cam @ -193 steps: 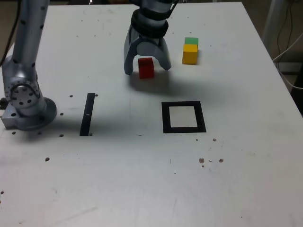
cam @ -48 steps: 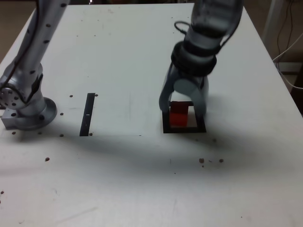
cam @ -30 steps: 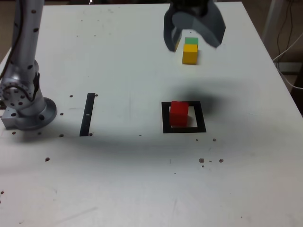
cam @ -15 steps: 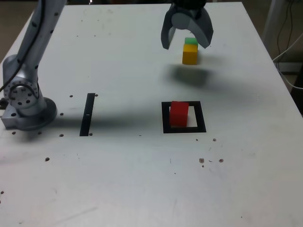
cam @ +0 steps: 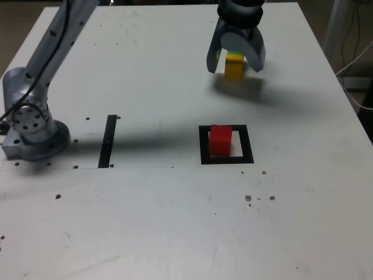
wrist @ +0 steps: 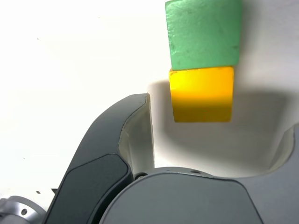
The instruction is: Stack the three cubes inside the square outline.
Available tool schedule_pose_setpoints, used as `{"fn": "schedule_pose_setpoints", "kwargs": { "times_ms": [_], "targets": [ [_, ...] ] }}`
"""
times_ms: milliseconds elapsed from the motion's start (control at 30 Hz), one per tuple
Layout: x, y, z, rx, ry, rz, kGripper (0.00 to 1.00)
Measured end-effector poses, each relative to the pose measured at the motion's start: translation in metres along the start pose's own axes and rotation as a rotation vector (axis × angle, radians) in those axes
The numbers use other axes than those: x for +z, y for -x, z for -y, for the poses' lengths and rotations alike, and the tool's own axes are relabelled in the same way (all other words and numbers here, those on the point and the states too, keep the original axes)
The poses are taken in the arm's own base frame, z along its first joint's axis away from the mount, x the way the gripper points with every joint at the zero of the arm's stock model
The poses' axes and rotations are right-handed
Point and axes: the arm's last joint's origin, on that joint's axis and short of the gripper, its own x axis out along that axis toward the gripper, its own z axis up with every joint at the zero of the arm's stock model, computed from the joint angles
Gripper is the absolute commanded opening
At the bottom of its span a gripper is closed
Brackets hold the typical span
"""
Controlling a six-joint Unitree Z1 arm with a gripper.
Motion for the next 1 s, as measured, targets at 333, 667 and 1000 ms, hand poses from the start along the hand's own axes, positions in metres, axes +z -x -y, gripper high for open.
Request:
{"fn": "schedule_pose_setpoints", "kwargs": {
  "times_ms": [333,667,1000],
  "targets": [
    [0.006,-0.013,-0.007,-0.008,0.040,-0.008,0.83],
    [0.005,-0.013,-0.013,0.001,0.078,0.017,0.69],
    [0.001,-0.015,-0.018,0.004,0.092,0.008,0.47]
  ]
}}
